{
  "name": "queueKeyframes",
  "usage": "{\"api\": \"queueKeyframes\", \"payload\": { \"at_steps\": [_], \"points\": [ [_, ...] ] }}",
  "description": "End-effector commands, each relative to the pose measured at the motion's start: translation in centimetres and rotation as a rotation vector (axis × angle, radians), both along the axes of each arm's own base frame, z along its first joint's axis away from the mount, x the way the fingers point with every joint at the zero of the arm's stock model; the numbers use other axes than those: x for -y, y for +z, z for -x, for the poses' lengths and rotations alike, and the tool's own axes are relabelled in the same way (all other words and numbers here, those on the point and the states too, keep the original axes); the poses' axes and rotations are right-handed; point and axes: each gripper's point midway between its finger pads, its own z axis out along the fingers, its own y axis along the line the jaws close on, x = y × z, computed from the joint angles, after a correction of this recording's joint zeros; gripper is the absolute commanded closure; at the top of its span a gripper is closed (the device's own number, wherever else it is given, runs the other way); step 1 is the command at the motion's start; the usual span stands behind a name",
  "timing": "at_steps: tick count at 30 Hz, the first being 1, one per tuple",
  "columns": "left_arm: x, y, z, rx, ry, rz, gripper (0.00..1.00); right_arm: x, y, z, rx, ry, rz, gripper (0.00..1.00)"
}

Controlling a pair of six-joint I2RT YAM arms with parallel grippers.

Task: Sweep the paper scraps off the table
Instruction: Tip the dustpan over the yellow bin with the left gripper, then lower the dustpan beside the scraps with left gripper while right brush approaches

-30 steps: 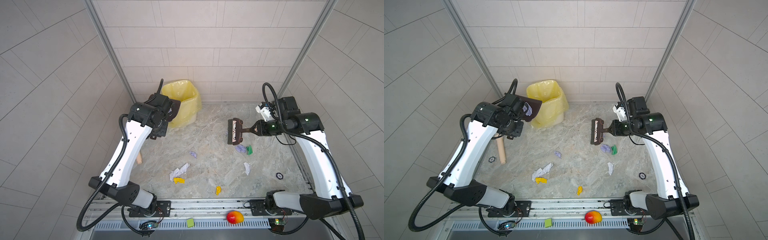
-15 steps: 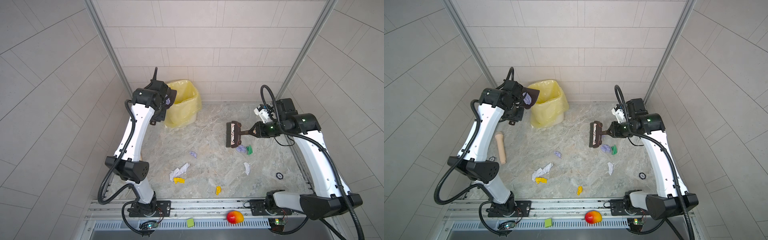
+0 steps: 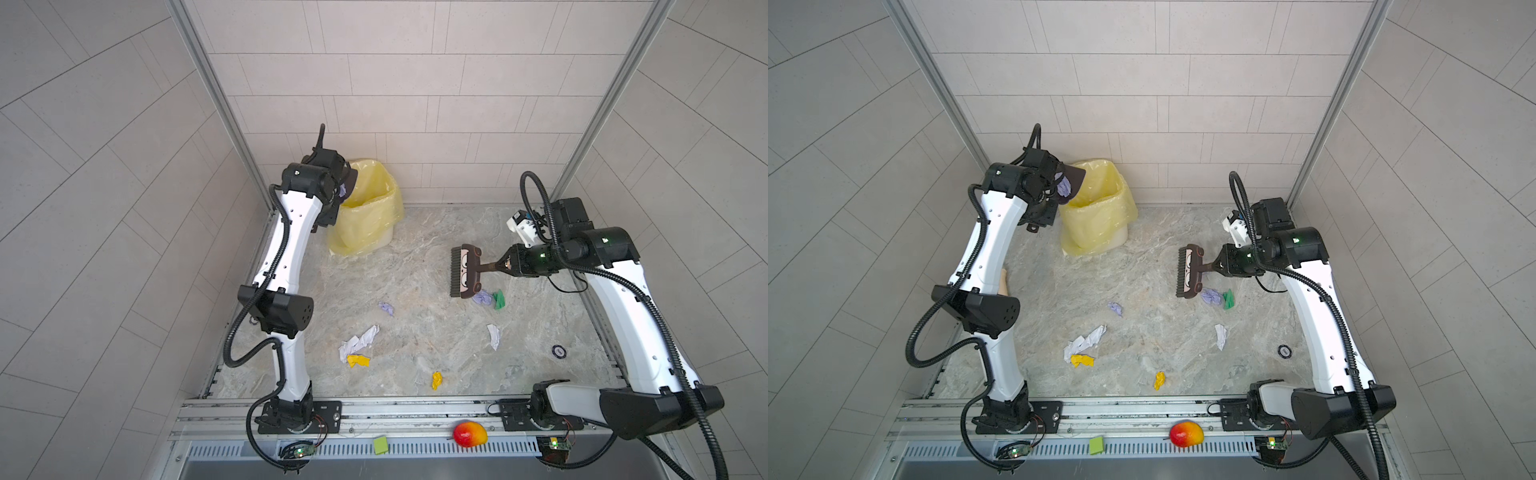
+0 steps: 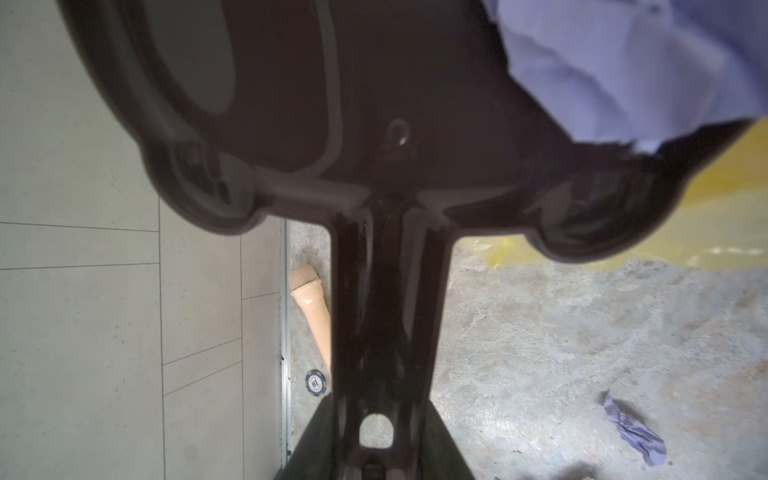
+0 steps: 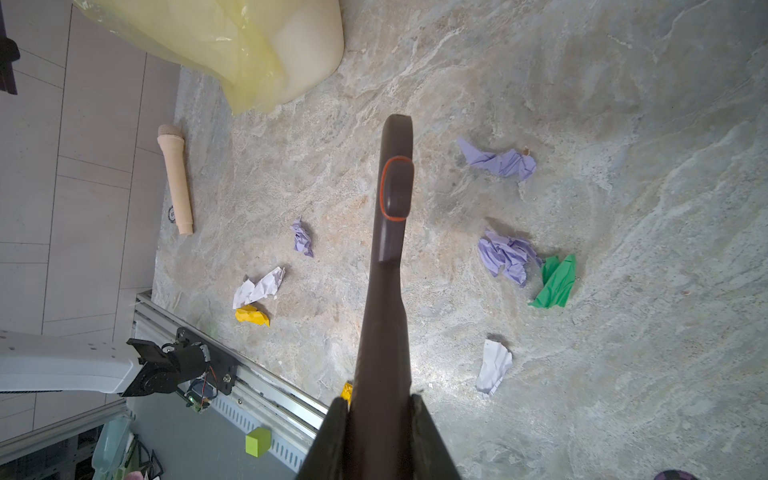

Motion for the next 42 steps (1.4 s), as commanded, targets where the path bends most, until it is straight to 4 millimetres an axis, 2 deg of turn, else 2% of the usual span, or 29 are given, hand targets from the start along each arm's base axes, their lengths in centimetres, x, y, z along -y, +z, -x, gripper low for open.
{"api": "queueKeyframes", "payload": {
  "at_steps": [1, 4, 14, 27, 33, 38, 42],
  "points": [
    [-1.7, 1.6, -0.6, 0.040, 0.009, -0.106, 1.00, -0.4, 0.3, -0.1, 0.004, 0.005, -0.022, 1.00],
    [-2.1, 1.8, -1.2, 0.030, -0.012, -0.197, 1.00, -0.4, 0.1, 0.0, -0.009, 0.002, -0.021, 1.00],
    [-1.2, 1.9, -3.3, -0.030, -0.130, -0.521, 1.00, -0.5, 0.2, -0.3, -0.024, -0.004, -0.029, 1.00],
    [-0.3, 5.0, -5.7, -0.087, -0.238, -0.959, 1.00, -0.3, 0.7, 0.2, -0.037, 0.004, -0.014, 1.00],
    [1.6, 7.5, -6.9, -0.040, -0.258, -1.083, 1.00, -0.4, 0.6, 0.3, -0.040, 0.010, -0.015, 1.00],
    [3.4, 7.1, -7.7, -0.056, -0.349, -1.194, 1.00, -0.5, 0.6, 0.2, -0.036, 0.012, -0.012, 1.00],
    [3.9, 6.3, -8.4, -0.074, -0.378, -1.267, 1.00, -0.6, 0.7, 0.4, -0.030, 0.018, -0.013, 1.00]
  ]
}}
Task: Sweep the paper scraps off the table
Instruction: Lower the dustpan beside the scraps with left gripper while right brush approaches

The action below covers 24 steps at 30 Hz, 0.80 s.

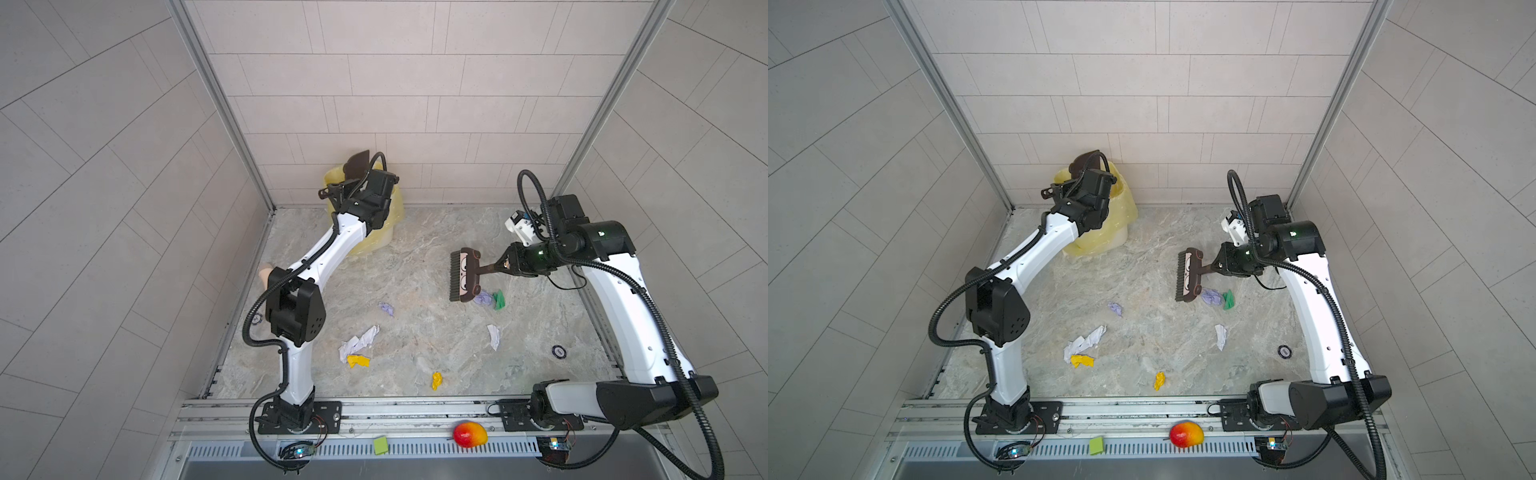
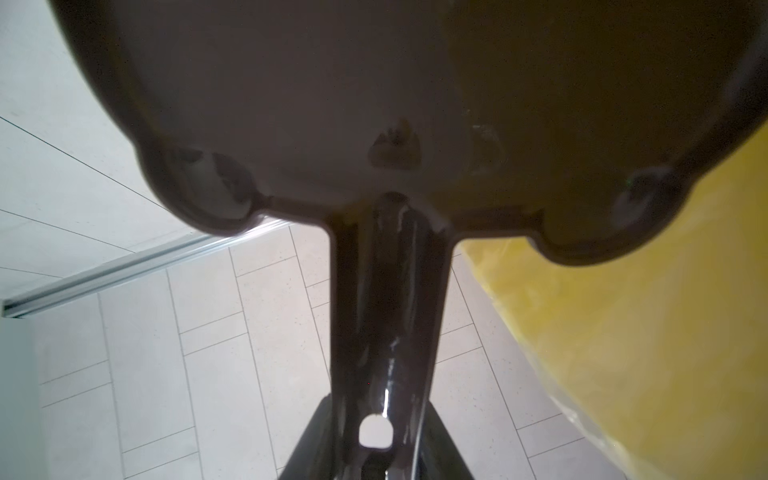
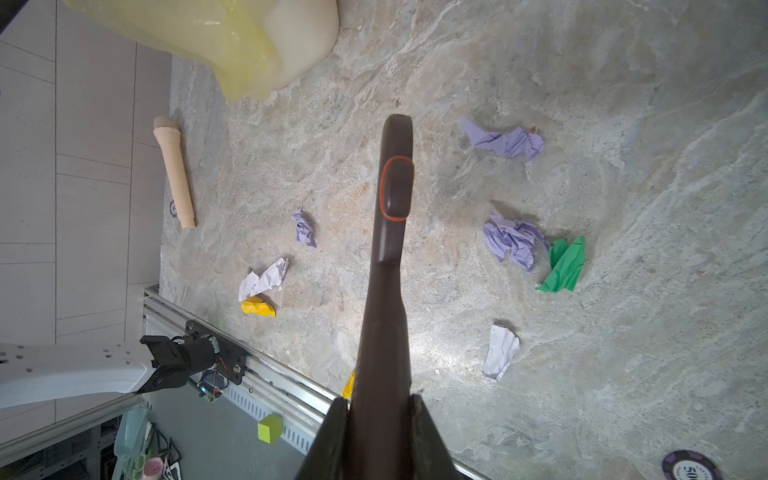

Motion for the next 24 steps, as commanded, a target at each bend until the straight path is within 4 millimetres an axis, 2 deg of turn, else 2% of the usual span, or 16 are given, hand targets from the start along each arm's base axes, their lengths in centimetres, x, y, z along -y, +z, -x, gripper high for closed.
{"api": "queueKeyframes", "payload": {
  "at_steps": [1, 10, 16, 19, 24],
  "points": [
    [-0.2, 3.9, -0.2, 0.103, -0.004, -0.049, 1.00, -0.3, 0.9, 0.3, 0.034, 0.019, -0.008, 1.00],
    [-0.8, 6.8, 0.8, 0.203, 0.026, -0.001, 1.00, -0.5, 1.0, 0.2, 0.047, 0.024, -0.008, 1.00],
    [-1.1, 8.9, 3.4, 0.314, 0.037, 0.179, 1.00, 0.2, 0.7, 0.4, 0.056, 0.021, 0.047, 1.00],
    [0.5, 8.9, 4.8, 0.326, -0.031, 0.305, 1.00, 0.8, 0.5, 0.6, 0.057, 0.013, 0.089, 1.00],
    [5.6, 6.4, 7.3, 0.250, -0.140, 0.481, 1.00, 2.0, 0.3, 1.4, 0.057, 0.001, 0.163, 1.00]
  ]
}}
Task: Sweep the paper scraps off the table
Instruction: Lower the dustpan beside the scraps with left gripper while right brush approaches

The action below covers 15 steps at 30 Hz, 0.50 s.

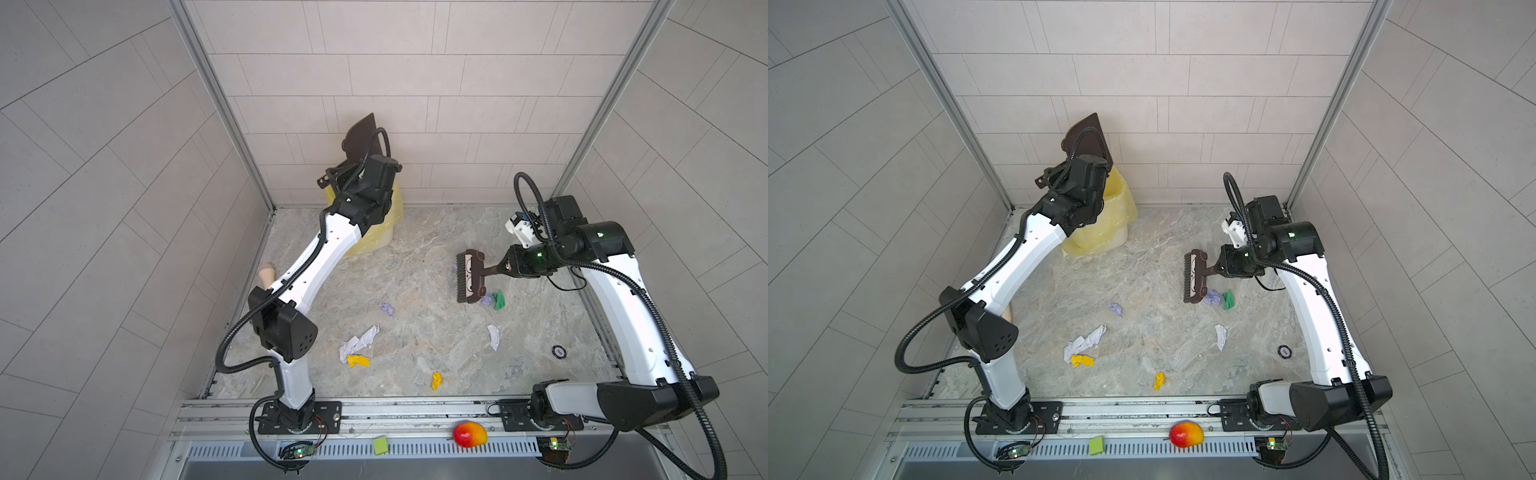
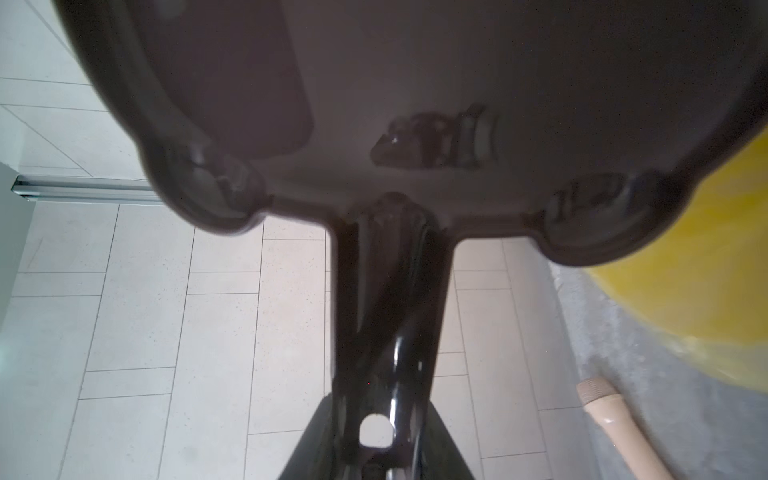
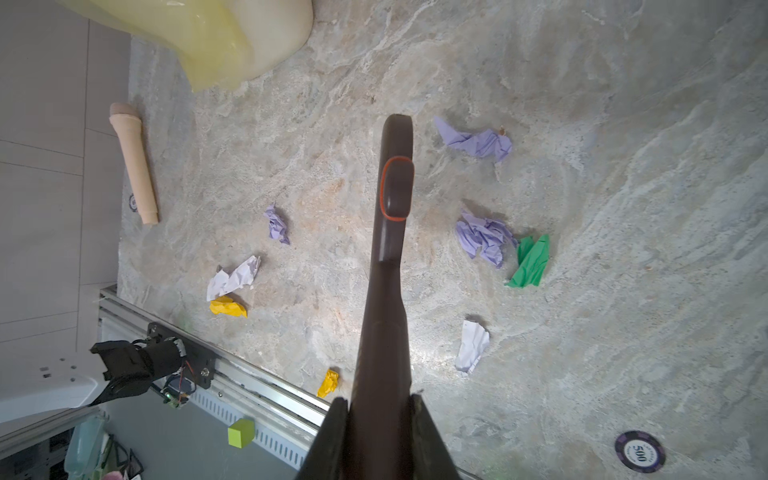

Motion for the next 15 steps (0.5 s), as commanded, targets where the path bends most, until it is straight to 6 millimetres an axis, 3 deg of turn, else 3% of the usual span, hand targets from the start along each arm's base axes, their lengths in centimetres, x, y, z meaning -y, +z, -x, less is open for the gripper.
{"api": "queueKeyframes", "payload": {
  "at_steps": [1, 7, 11, 15],
  "points": [
    [2.9, -2.7, 2.8, -0.061, -0.089, 0.187, 1.00, 1.2, 0.8, 1.4, 0.042, 0.003, 0.077, 1.00],
    [9.0, -9.4, 7.4, -0.291, -0.226, 0.439, 1.00, 3.3, 0.4, 3.1, 0.032, -0.026, 0.190, 1.00],
    [12.8, -15.4, 11.8, -0.501, -0.278, 0.586, 1.00, 4.5, 0.0, 4.7, 0.012, -0.054, 0.274, 1.00],
    [14.3, -19.9, 16.5, -0.718, -0.268, 0.645, 1.00, 5.1, -0.7, 6.1, -0.015, -0.066, 0.340, 1.00]
  ]
}}
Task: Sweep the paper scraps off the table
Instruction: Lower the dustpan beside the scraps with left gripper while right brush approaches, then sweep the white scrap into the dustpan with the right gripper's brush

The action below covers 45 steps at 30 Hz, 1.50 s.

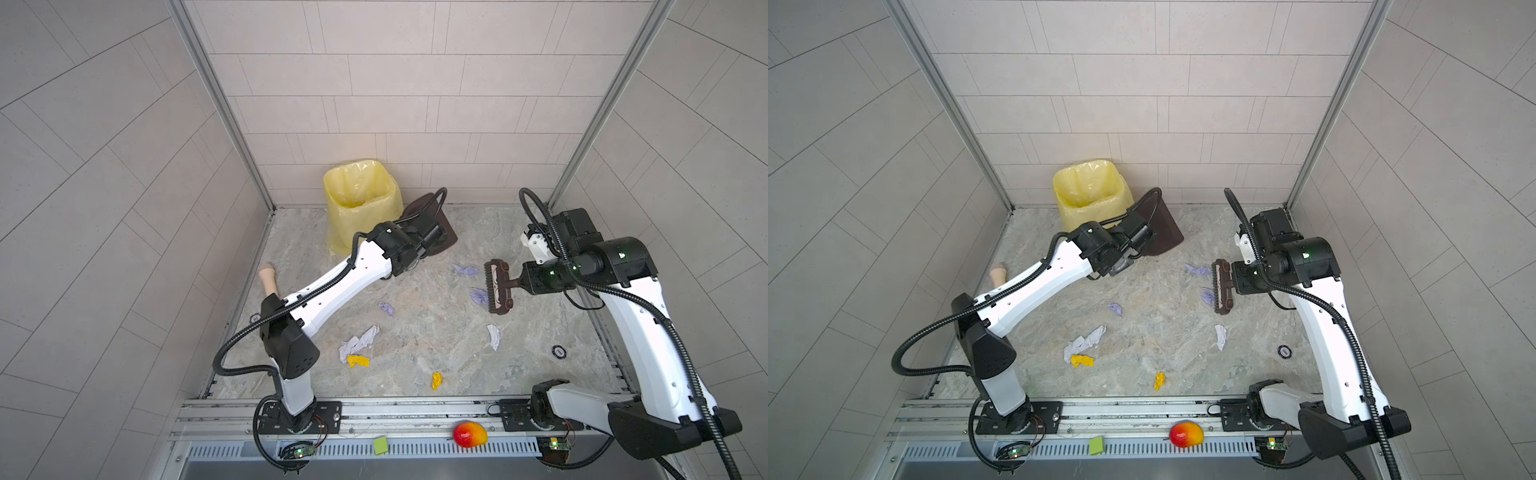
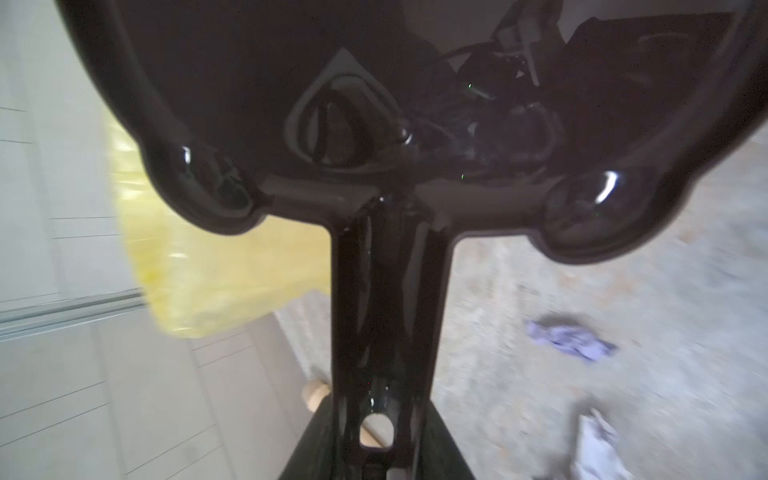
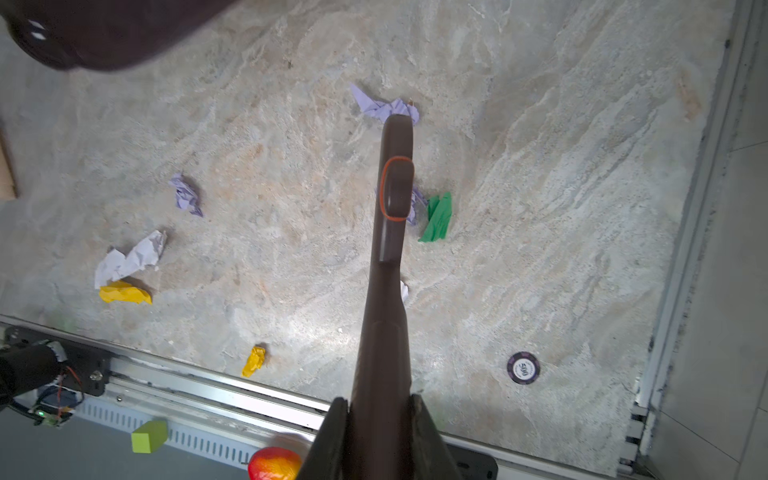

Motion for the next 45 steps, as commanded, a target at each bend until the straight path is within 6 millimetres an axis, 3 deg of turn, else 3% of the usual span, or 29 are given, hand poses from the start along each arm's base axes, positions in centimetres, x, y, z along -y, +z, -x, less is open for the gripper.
{"api": "queueKeyframes", "payload": {
  "at_steps": [1, 9, 14, 32, 45],
  "points": [
    [0.7, -2.7, 5.6, -0.210, 0.030, 0.115, 1.00, 1.5, -0.9, 1.8, -0.041, -0.045, 0.088, 1.00],
    [2.2, -7.1, 14.0, -0.457, -0.075, 0.132, 1.00, 1.8, -2.6, 3.2, -0.106, -0.092, 0.093, 1.00],
    [1.7, -8.5, 16.4, -0.532, -0.127, 0.098, 1.00, 1.7, -4.2, 4.1, -0.153, -0.107, 0.091, 1.00],
    [4.4, -12.6, 17.0, -0.505, -0.372, -0.001, 1.00, 2.1, -6.8, 7.5, -0.275, -0.161, 0.099, 1.00],
    [6.0, -14.3, 15.9, -0.512, -0.432, -0.069, 1.00, 1.6, -7.7, 6.8, -0.350, -0.112, 0.125, 1.00]
  ]
}}
